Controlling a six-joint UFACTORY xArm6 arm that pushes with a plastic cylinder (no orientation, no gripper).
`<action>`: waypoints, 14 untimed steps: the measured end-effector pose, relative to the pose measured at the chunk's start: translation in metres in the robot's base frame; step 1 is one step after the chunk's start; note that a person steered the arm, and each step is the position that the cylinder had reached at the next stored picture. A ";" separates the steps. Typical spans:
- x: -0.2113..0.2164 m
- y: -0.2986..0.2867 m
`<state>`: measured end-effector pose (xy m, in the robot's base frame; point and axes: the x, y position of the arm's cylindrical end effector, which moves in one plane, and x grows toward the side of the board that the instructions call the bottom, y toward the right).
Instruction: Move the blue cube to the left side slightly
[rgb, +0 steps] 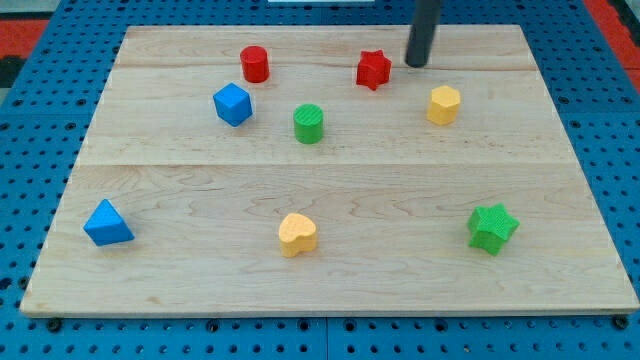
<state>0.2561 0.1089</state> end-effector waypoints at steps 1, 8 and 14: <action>-0.022 -0.045; 0.088 -0.255; 0.357 -0.320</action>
<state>0.6131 -0.2113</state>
